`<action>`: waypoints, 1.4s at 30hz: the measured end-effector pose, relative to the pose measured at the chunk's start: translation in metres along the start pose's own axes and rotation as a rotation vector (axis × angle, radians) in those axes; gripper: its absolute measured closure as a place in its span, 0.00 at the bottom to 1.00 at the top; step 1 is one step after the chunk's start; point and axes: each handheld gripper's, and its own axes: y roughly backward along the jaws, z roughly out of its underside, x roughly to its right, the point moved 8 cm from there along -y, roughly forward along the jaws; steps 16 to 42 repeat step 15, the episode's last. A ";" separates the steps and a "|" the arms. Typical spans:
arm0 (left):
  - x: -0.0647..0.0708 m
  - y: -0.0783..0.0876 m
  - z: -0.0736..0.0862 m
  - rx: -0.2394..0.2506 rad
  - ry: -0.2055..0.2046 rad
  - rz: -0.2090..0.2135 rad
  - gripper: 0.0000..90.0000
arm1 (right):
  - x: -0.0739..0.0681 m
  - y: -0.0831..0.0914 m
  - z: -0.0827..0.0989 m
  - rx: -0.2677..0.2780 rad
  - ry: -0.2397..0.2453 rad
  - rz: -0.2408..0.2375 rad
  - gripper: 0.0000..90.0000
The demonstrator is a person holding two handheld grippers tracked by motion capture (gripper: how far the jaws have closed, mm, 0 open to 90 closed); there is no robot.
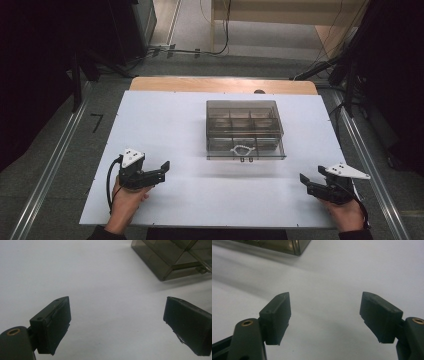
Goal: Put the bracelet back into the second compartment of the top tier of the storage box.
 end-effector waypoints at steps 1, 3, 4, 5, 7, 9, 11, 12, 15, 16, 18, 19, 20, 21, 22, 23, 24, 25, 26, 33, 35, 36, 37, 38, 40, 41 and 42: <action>-0.002 0.001 0.001 -0.003 0.003 -0.003 0.09 | 0.000 0.000 0.000 -0.001 -0.001 -0.001 0.26; -0.006 0.004 0.004 -0.007 0.011 -0.006 0.09 | 0.000 0.000 0.001 -0.002 -0.004 -0.001 0.26; -0.008 0.005 0.006 -0.007 0.016 -0.010 0.09 | 0.000 0.000 0.001 -0.002 -0.002 -0.001 0.26; -0.009 0.007 0.008 -0.010 0.017 -0.011 0.09 | 0.000 0.001 0.001 -0.002 -0.002 -0.001 0.26; -0.013 0.011 0.011 -0.016 0.029 -0.015 0.09 | 0.000 0.000 0.000 -0.001 -0.001 -0.002 0.26; -0.017 0.014 0.016 -0.022 0.034 -0.020 0.09 | -0.001 0.000 0.000 -0.002 -0.002 -0.001 0.26; -0.022 0.019 0.019 -0.025 0.046 -0.028 0.09 | -0.001 0.000 0.000 -0.002 -0.001 -0.001 0.26; -0.025 0.021 0.021 -0.025 0.050 -0.033 0.09 | -0.001 0.000 0.001 -0.002 0.000 0.000 0.26; -0.033 0.027 0.025 -0.022 0.069 -0.048 0.09 | -0.001 0.001 0.001 -0.003 -0.003 0.000 0.26; -0.033 0.027 0.025 -0.022 0.069 -0.048 0.09 | -0.001 0.001 0.001 -0.003 -0.003 0.000 0.26; -0.033 0.027 0.025 -0.022 0.069 -0.048 0.09 | -0.001 0.001 0.001 -0.003 -0.003 0.000 0.26; -0.033 0.027 0.025 -0.022 0.069 -0.048 0.09 | -0.001 0.001 0.001 -0.003 -0.003 0.000 0.26; -0.033 0.027 0.025 -0.022 0.069 -0.048 0.09 | -0.001 0.001 0.001 -0.003 -0.003 0.000 0.26; -0.033 0.027 0.025 -0.022 0.069 -0.048 0.09 | -0.001 0.001 0.001 -0.003 -0.003 0.000 0.26; -0.033 0.027 0.025 -0.022 0.069 -0.048 0.09 | -0.001 0.001 0.001 -0.003 -0.003 0.000 0.26; -0.033 0.027 0.025 -0.022 0.069 -0.048 0.09 | -0.001 0.001 0.001 -0.003 -0.003 0.000 0.26; -0.033 0.027 0.025 -0.022 0.069 -0.048 0.09 | -0.001 0.001 0.001 -0.003 -0.003 0.000 0.26; -0.033 0.027 0.025 -0.022 0.069 -0.048 0.09 | -0.001 0.001 0.001 -0.003 -0.003 0.000 0.26; -0.033 0.027 0.025 -0.022 0.069 -0.048 0.09 | -0.001 0.001 0.001 -0.003 -0.003 0.000 0.26; -0.033 0.027 0.025 -0.022 0.069 -0.048 0.09 | -0.001 0.001 0.001 -0.003 -0.003 0.000 0.26; -0.033 0.027 0.025 -0.022 0.069 -0.048 0.09 | -0.001 0.001 0.001 -0.003 -0.003 0.000 0.26; -0.033 0.027 0.025 -0.022 0.069 -0.048 0.09 | -0.001 0.001 0.001 -0.003 -0.003 0.000 0.26; -0.033 0.027 0.025 -0.022 0.069 -0.048 0.09 | -0.001 0.001 0.001 -0.003 -0.003 0.000 0.26; -0.033 0.027 0.025 -0.022 0.069 -0.048 0.09 | -0.001 0.001 0.001 -0.003 -0.003 0.000 0.26; -0.033 0.027 0.025 -0.022 0.069 -0.048 0.09 | -0.001 0.001 0.001 -0.003 -0.003 0.000 0.26; -0.033 0.027 0.025 -0.022 0.069 -0.048 0.09 | -0.001 0.001 0.001 -0.003 -0.003 0.000 0.26; -0.033 0.027 0.025 -0.022 0.069 -0.048 0.09 | -0.001 0.001 0.001 -0.003 -0.003 0.000 0.26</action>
